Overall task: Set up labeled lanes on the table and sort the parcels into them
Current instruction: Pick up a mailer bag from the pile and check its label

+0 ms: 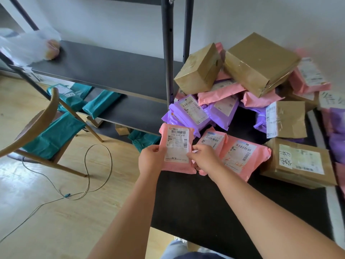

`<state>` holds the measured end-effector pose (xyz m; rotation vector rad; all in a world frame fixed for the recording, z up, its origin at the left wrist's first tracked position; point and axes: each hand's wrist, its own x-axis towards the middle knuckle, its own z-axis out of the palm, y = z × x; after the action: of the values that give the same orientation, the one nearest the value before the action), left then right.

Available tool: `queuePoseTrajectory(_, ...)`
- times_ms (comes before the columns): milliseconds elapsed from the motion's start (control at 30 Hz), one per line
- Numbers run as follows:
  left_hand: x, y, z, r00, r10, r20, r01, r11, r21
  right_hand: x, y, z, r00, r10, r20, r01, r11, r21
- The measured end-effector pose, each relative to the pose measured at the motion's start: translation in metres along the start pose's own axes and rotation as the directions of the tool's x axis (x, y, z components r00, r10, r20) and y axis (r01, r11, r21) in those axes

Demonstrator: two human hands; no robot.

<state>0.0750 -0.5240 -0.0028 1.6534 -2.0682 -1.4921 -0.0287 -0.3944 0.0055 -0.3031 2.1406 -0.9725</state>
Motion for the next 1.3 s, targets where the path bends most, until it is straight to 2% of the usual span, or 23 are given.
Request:
queuePoseTrajectory(100, -0.012, 0.027, -0.007, 0.995, 0.099, -0.006, -0.099, 0.993, -0.062, -0.020, -0.013, -0.024, 0.995, -0.036, -0.089, 0.054, 0.978, 0.202)
queuePoseTrajectory(267, -0.037, 0.075, -0.010, 0.975, 0.213, 0.070, -0.192, 0.955, -0.226, -0.049, -0.026, -0.070, 0.960, -0.085, -0.266, 0.162, 0.944, 0.286)
queuePoseTrajectory(500, -0.083, 0.118, -0.002, 0.892, 0.396, 0.220, -0.295, 0.876, -0.381, -0.089, -0.033, -0.129, 0.864, -0.107, -0.492, 0.271, 0.922, 0.276)
queuePoseTrajectory(567, -0.095, 0.129, 0.001, 0.858, 0.442, 0.261, -0.315, 0.855, -0.412, -0.100, -0.032, -0.139, 0.808, -0.135, -0.573, 0.299, 0.933, 0.203)
queuePoseTrajectory(667, -0.106, 0.144, 0.008, 0.823, 0.489, 0.290, -0.377, 0.851, -0.365, -0.114, -0.028, -0.150, 0.717, -0.173, -0.676, 0.341, 0.932, 0.123)
queuePoseTrajectory(733, -0.113, 0.152, 0.014, 0.821, 0.499, 0.278, -0.405, 0.852, -0.332, -0.123, -0.022, -0.153, 0.685, -0.190, -0.703, 0.353, 0.931, 0.092)
queuePoseTrajectory(933, -0.136, 0.171, 0.029, 0.805, 0.549, 0.226, -0.405, 0.785, -0.468, -0.143, -0.009, -0.159, 0.618, -0.197, -0.761, 0.423, 0.899, 0.110)
queuePoseTrajectory(1033, -0.143, 0.177, 0.034, 0.820, 0.535, 0.203, -0.378, 0.772, -0.511, -0.150, -0.006, -0.167, 0.600, -0.197, -0.775, 0.436, 0.893, 0.110)
queuePoseTrajectory(1133, -0.150, 0.184, 0.038, 0.814, 0.537, 0.221, -0.349, 0.757, -0.552, -0.159, -0.006, -0.180, 0.589, -0.174, -0.789, 0.443, 0.886, 0.135)
queuePoseTrajectory(1300, -0.177, 0.196, 0.050, 0.748, 0.586, 0.312, -0.330, 0.736, -0.591, -0.179, -0.003, -0.208, 0.553, -0.122, -0.824, 0.499, 0.841, 0.210)
